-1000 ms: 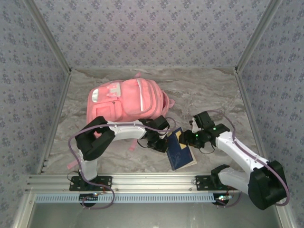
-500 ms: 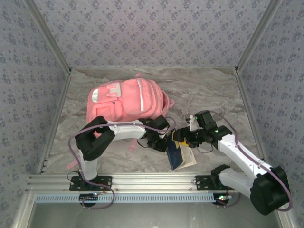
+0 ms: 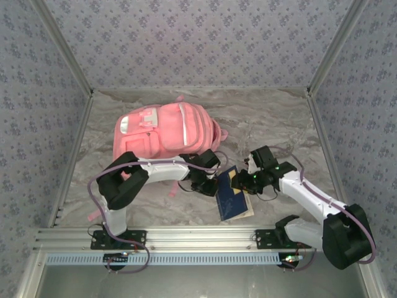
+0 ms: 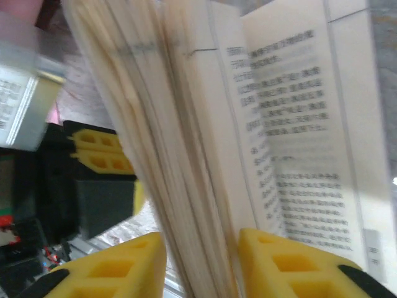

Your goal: Pack the student bag

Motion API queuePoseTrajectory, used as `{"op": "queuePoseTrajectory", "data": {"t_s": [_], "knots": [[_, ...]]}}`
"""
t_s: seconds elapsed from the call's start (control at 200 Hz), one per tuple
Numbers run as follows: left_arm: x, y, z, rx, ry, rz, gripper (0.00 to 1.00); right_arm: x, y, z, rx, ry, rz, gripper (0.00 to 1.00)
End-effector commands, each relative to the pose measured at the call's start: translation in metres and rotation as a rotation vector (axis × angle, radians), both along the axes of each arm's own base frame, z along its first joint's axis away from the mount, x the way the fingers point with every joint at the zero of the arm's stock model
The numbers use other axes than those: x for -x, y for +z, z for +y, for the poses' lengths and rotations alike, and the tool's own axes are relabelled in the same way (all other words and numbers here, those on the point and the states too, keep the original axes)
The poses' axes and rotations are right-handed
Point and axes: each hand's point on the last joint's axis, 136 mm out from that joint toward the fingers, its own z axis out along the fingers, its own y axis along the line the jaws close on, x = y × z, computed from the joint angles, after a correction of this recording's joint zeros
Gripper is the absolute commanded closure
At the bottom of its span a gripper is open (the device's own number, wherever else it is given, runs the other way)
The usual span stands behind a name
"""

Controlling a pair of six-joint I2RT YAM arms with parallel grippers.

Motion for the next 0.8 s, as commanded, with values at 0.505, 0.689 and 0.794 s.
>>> {"op": "queuePoseTrajectory", "data": {"t_s": [0.505,0.689,0.794], "knots": [[-0.043,0.136,0.049,0.280,0.243,-0.188,0.47,-0.025,0.058,-0.001,-0.100,-0.055,-0.215,1.00],[-0.052,0.178,0.068,0.381,0.313,-0.236,0.32,-0.029,0.117,0.012,-0.241,0.001,-0.378,1.00],[-0.056,0.189,0.074,0.415,0.331,-0.244,0.25,-0.029,0.145,0.019,-0.314,0.037,-0.453,1.00]]}}
